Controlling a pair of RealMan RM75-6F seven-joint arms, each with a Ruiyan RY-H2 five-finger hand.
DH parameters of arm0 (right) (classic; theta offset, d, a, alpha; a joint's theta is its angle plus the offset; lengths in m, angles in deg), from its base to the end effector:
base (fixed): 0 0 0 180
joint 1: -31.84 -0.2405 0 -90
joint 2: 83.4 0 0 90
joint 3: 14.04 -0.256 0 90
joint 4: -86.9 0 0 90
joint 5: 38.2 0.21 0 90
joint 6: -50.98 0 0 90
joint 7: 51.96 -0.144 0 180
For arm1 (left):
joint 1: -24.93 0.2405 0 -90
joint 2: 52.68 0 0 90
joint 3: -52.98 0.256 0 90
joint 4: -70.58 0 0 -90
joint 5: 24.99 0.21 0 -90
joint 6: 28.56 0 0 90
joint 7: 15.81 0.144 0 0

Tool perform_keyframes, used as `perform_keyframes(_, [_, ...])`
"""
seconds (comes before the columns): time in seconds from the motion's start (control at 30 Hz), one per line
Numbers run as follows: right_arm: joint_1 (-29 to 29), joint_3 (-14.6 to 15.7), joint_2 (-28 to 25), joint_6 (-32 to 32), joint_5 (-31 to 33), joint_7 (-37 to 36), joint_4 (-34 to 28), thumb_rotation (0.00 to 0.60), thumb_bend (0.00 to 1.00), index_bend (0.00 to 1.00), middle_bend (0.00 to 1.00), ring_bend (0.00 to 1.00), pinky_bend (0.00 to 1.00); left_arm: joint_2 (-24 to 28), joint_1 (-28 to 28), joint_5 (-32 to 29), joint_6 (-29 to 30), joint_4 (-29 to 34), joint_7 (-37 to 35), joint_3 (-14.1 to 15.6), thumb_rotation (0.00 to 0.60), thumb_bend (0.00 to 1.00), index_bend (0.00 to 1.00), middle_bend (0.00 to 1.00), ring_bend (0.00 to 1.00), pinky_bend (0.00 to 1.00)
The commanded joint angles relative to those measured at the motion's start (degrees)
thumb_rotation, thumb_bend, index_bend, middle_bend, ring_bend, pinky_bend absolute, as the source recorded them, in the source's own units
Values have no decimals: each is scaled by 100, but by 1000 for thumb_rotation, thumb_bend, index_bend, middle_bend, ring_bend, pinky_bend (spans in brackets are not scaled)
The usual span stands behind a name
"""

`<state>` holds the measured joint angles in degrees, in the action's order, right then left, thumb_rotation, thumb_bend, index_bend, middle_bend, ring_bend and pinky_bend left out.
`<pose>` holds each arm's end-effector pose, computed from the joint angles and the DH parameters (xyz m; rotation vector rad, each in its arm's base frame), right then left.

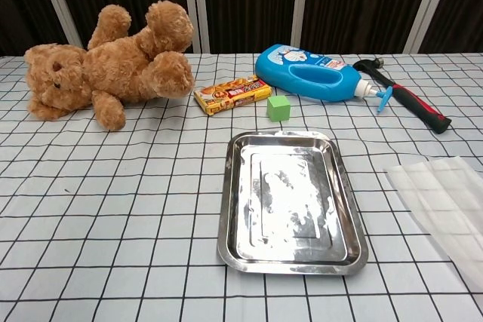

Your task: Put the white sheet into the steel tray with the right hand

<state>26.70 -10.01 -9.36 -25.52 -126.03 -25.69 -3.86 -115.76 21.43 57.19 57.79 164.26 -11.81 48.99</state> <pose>-0.3054 -0.1504 0.0683 1.7187 -0.7922 0.5538 -0.3178 0.1771 0.1720 -1.3137 -0.8661 -0.8344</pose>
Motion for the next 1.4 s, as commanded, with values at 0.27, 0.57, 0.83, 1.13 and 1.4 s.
perform_keyframes(0.27, [156,71,165,56,280,374,208,600,421,0,0,0,0,1,-6,4,-11,-3,-6,1,600,0,0,0,0,0])
perform_keyframes(0.57, [143,56,391,197,408,435,451,600,420,0,0,0,0,-2,-3,-1,-5,-6,1,-1,600,0,0,0,0,0])
perform_keyframes(0.83, [88,40,601,311,424,388,711,600,420,0,0,0,0,-13,-6,0,-8,-14,27,1,600,0,0,0,0,0])
perform_keyframes(1.13, [4,-23,782,392,428,270,918,600,420,0,0,0,0,-18,-10,-18,-27,-10,51,4,600,0,0,0,0,0])
perform_keyframes(1.4, [-66,-92,863,468,496,187,1043,600,420,0,0,0,0,-20,-12,-35,-32,-6,63,-3,600,0,0,0,0,0])
